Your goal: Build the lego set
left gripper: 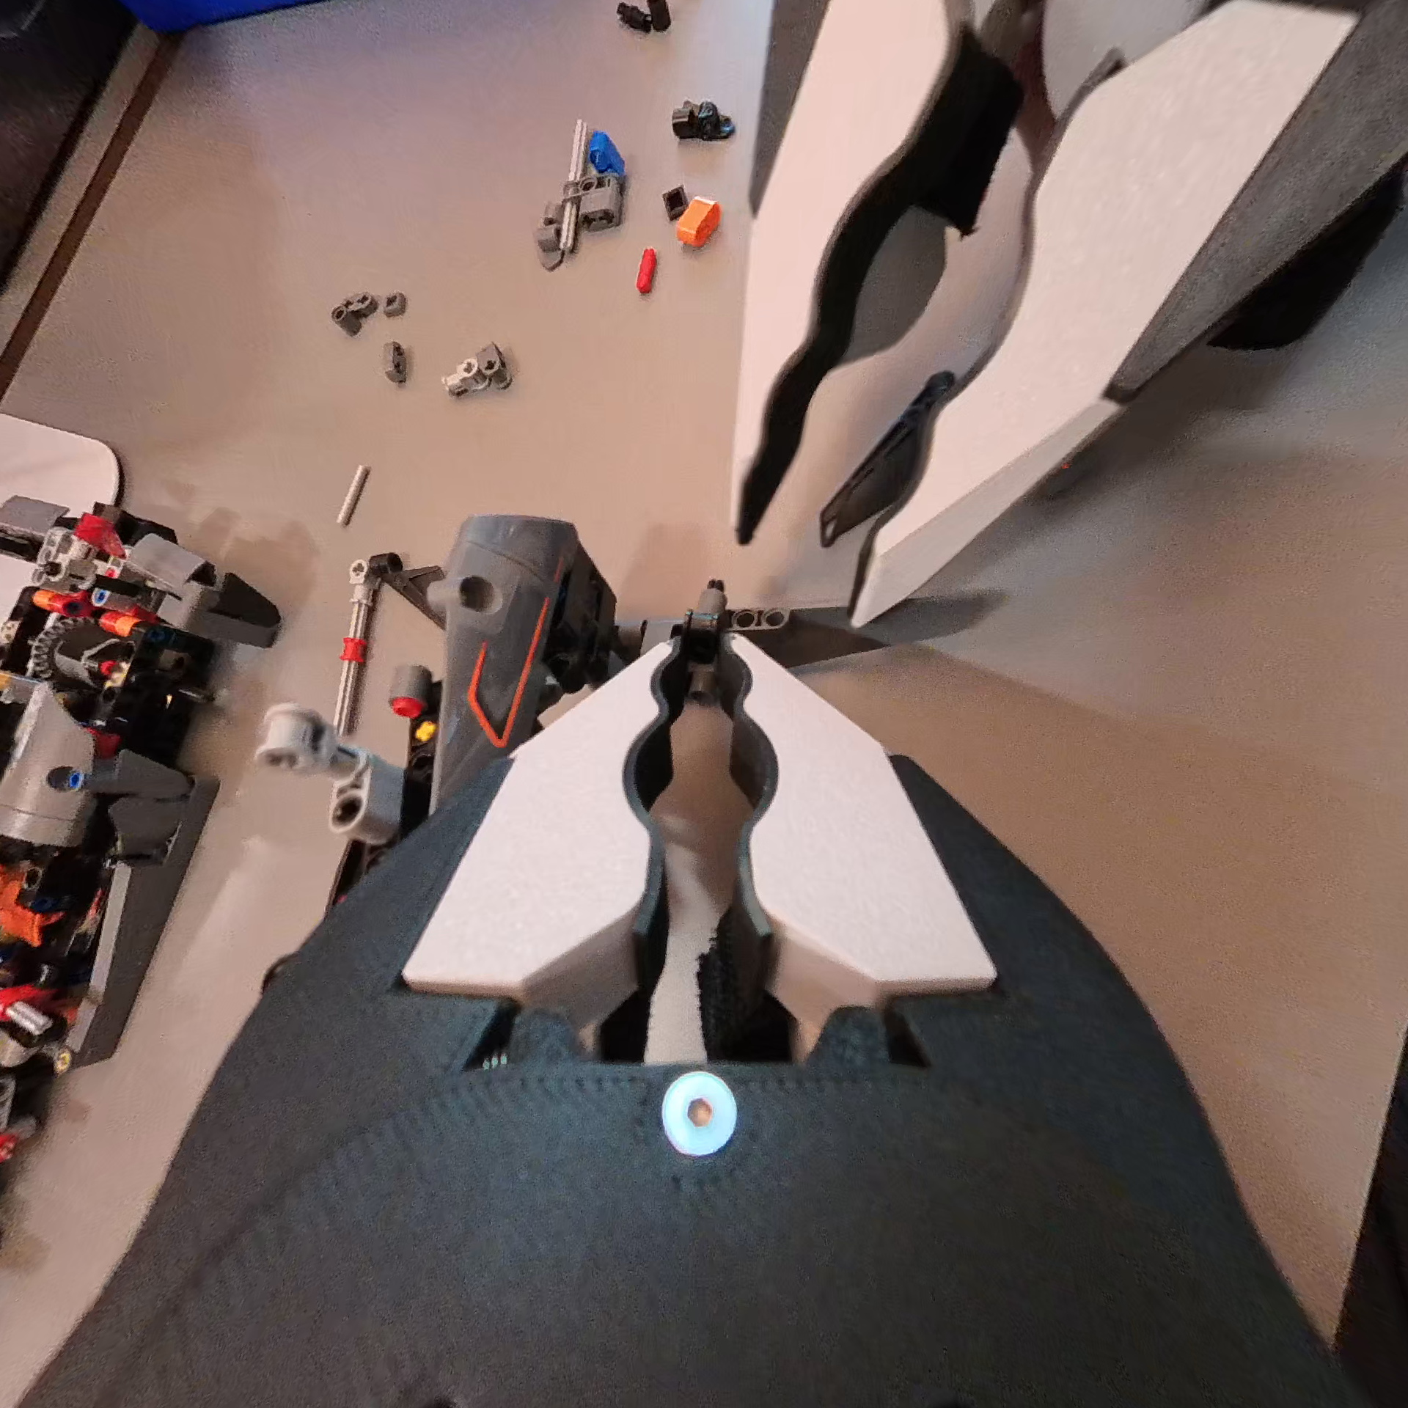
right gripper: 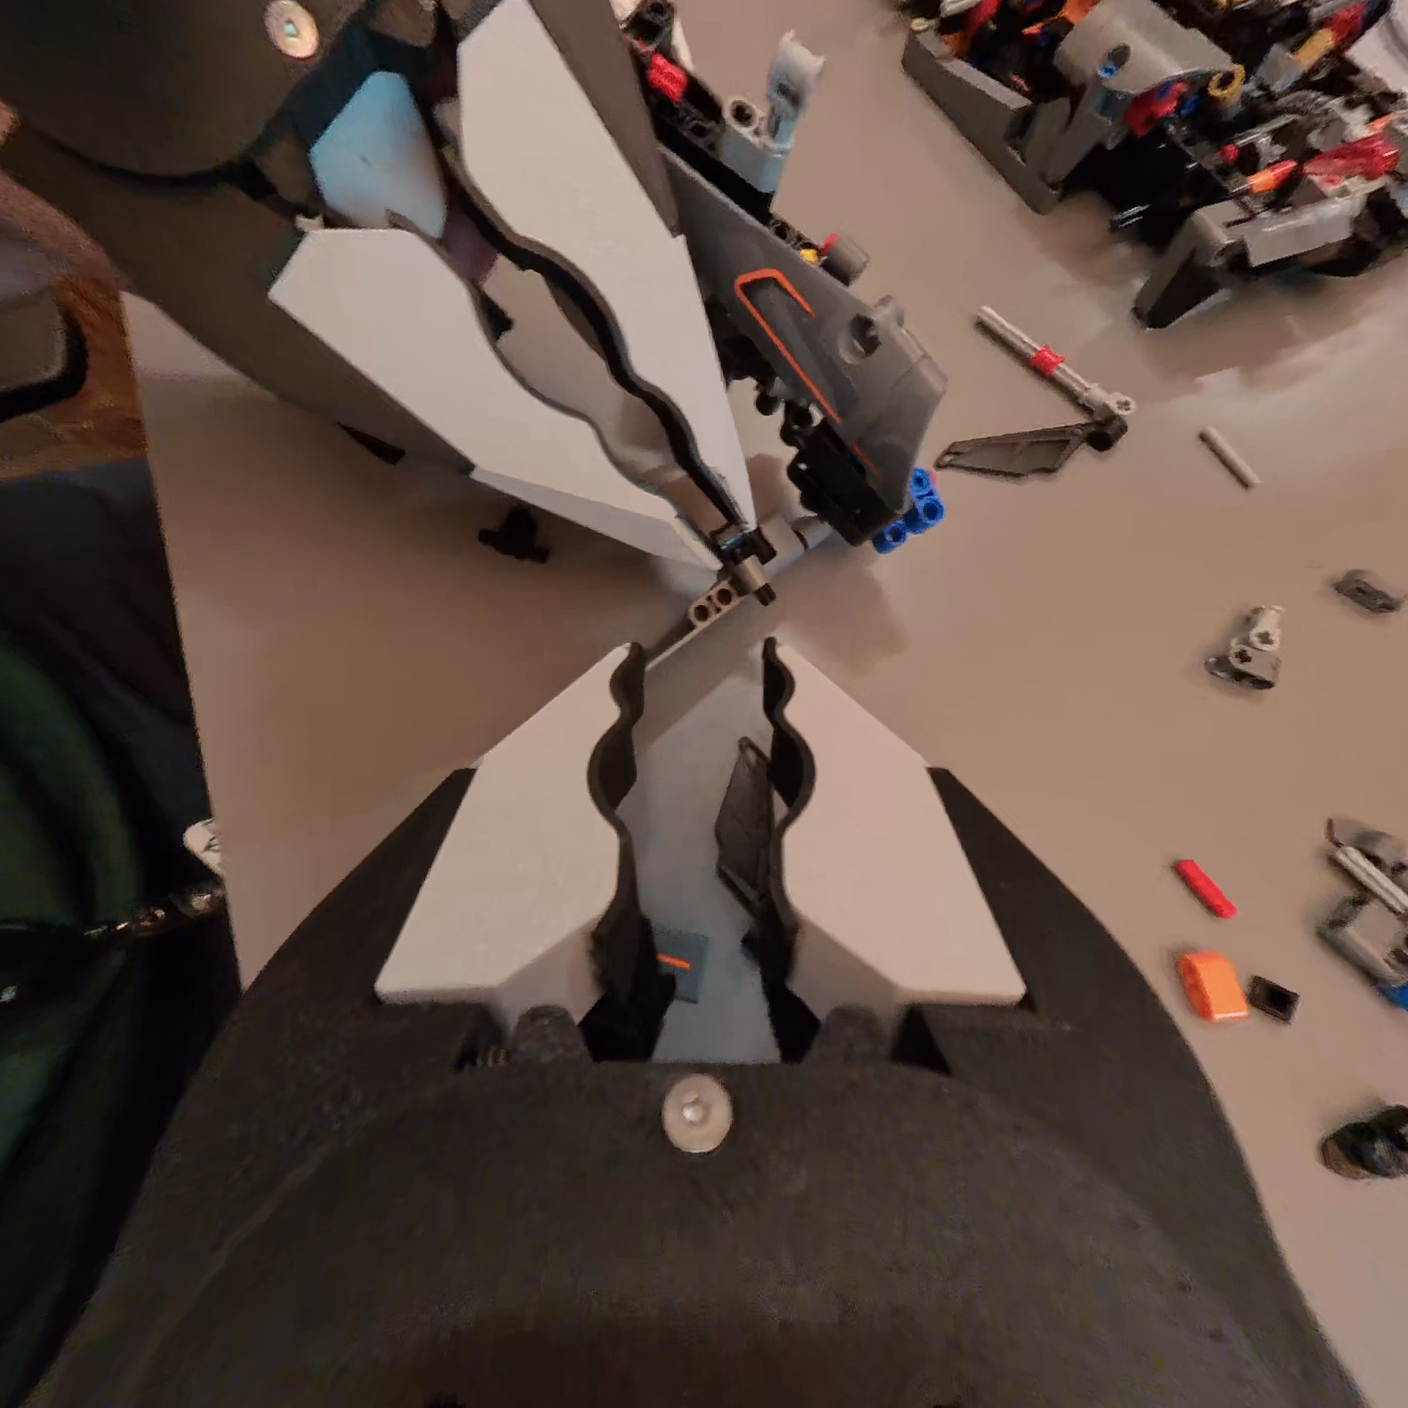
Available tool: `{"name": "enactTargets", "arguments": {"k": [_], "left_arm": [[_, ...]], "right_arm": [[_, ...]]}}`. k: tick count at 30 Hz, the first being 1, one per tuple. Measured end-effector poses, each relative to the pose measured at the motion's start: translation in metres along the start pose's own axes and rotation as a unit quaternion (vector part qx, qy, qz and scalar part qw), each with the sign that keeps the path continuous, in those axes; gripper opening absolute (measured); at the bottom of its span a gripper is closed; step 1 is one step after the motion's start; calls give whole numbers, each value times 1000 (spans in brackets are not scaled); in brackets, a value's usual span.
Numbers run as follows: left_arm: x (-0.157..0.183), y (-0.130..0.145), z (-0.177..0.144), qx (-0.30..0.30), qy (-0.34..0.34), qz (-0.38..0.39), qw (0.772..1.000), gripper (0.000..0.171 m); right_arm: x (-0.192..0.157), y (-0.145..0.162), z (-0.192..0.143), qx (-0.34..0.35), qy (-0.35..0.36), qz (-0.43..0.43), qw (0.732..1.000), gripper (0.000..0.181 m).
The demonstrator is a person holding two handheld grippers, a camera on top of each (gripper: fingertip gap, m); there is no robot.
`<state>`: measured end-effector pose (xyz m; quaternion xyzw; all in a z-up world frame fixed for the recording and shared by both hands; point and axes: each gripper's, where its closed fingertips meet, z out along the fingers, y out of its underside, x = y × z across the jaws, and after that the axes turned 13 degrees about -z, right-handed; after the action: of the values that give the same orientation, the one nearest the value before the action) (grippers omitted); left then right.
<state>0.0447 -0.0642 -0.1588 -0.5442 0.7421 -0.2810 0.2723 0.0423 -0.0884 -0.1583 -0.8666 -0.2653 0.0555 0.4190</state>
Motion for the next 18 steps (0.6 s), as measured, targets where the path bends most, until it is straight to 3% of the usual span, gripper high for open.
{"name": "enactTargets", "arguments": {"k": [4, 10, 18], "left_arm": [[1, -1, 2, -3, -4, 7, 1000, 6], [0, 0, 1, -11, -15, 2, 1000, 6], [1, 3, 2, -14, -21, -81, 996, 6]], "right_arm": [[-15, 7, 9, -15, -36, 11, 999, 23], [-18, 5, 18, -18, -29, 2, 999, 20], [-20, 5, 25, -17, -25, 6, 1000, 18]]}}
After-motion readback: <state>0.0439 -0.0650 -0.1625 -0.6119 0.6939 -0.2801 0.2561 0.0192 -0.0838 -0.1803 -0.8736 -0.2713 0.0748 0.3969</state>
